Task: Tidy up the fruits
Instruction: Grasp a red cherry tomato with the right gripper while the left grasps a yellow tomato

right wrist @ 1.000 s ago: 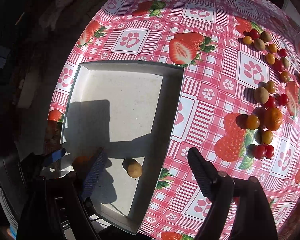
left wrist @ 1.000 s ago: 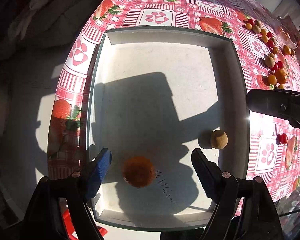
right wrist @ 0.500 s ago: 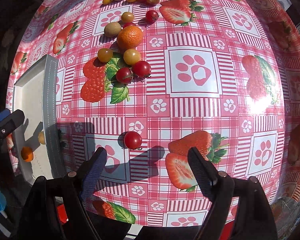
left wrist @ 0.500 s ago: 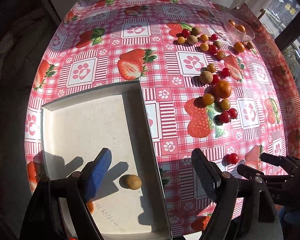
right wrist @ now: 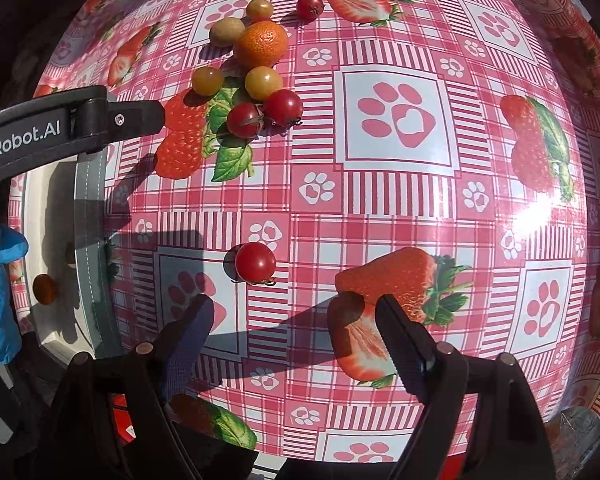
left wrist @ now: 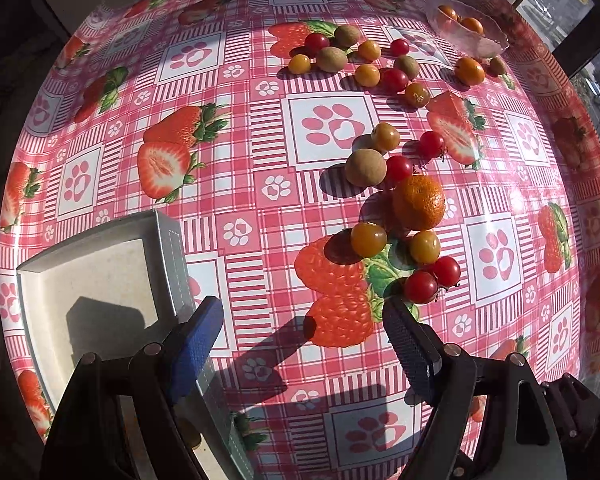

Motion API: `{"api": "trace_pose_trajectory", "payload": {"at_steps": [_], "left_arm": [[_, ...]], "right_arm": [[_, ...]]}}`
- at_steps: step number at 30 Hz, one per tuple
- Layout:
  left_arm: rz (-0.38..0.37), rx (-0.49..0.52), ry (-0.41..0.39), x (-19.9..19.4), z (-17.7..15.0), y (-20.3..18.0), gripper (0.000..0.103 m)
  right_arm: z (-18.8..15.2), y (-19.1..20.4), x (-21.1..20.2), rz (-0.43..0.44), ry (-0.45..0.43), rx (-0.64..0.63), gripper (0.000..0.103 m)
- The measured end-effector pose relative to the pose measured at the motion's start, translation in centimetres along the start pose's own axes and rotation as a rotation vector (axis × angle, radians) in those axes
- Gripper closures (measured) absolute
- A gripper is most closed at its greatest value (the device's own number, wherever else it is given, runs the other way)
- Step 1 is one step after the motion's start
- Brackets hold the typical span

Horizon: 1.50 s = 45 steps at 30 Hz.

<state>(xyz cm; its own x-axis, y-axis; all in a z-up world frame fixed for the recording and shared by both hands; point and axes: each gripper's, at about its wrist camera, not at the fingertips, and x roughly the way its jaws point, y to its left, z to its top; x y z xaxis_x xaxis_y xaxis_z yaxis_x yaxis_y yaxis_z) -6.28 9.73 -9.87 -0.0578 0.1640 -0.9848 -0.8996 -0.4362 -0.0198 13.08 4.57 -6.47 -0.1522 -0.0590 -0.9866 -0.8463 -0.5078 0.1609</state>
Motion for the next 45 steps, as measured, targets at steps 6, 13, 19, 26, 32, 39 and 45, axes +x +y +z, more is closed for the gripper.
{"api": "trace_pose_trajectory", "payload": {"at_steps": [6, 13, 19, 26, 32, 39, 45], "left_arm": [[0.008, 0.012, -0.005, 1.9, 1.7, -0.8, 0.02], [0.015, 0.018, 0.005, 3.4, 3.0, -1.7, 0.031], [0.032, 0.026, -0.018, 3.3, 3.1, -2.7, 0.032], [0.017, 0.046, -0.037, 2.6, 2.8, -5.1, 0.07], [-0.024, 0.04, -0.012, 1.9, 2.2, -6.4, 0.079], [-0.054, 0.0, 0.001, -0.1, 0.6, -5.3, 0.079], [-0.06, 0.001, -0.027, -2.9, -1.6, -4.3, 0.079]], "right_arm": [[0.8, 1.2, 0.8, -0.006, -0.011, -0.04, 0.017], [1.5, 3.9, 1.6, -0.034, -0.051, -0.116, 0.018], [2.0, 5.7, 2.0, -0.098, -0.089, -0.178, 0.036], [1.6, 6.3, 2.0, -0.135, -0.112, -0.206, 0.081], [2.7, 3.0, 1.3, 0.081, -0.089, -0.025, 0.081], [2.9, 1.8, 0.9, 0.145, -0.083, 0.053, 0.081], [3.7, 2.1, 0.7, 0.159, -0.071, 0.039, 0.081]]}}
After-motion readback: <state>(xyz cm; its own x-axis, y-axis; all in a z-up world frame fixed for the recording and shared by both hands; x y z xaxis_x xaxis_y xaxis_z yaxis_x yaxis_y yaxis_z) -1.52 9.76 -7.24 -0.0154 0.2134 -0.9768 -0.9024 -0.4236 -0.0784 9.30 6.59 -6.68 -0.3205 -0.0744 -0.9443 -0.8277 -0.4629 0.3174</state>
